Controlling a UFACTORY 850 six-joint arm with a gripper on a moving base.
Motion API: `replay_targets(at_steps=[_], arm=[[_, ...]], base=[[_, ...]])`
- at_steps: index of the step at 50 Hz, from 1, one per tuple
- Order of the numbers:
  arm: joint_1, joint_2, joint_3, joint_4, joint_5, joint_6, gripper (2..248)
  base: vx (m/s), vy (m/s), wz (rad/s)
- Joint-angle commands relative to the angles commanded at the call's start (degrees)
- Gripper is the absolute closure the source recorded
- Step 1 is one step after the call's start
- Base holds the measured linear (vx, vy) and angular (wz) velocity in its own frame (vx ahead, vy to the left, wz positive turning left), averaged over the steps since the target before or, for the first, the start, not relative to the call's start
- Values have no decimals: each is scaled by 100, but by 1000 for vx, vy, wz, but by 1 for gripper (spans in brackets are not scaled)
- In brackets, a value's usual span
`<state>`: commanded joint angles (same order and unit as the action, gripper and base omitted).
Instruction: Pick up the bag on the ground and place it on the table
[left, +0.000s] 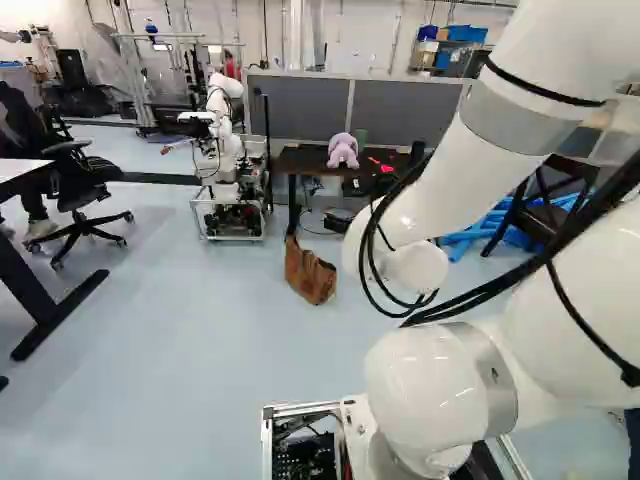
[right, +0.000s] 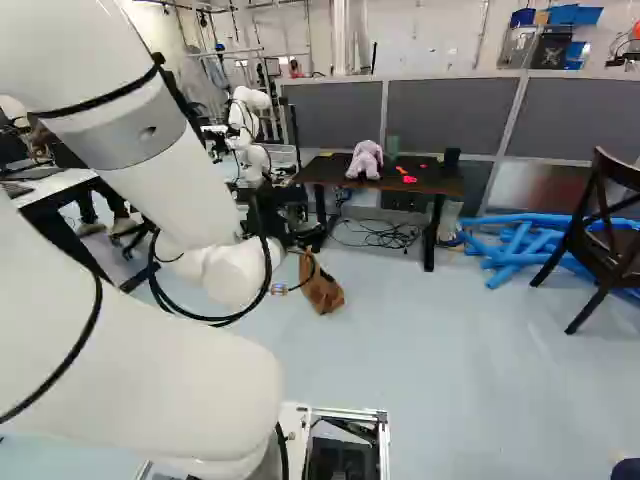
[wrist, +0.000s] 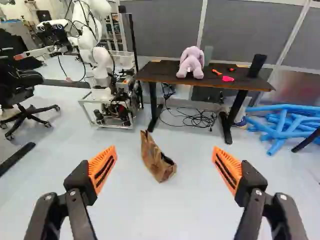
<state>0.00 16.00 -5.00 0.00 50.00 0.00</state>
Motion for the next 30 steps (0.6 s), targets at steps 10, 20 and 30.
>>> replay_targets(at_steps=[10,20,30], arm=[[0,0,0,0,0,0,3],[0,0,0,0,0,0,3],[0,0,0,0,0,0,3]], base=[[82,29,40],[101,3,-5],[100,3,-4]])
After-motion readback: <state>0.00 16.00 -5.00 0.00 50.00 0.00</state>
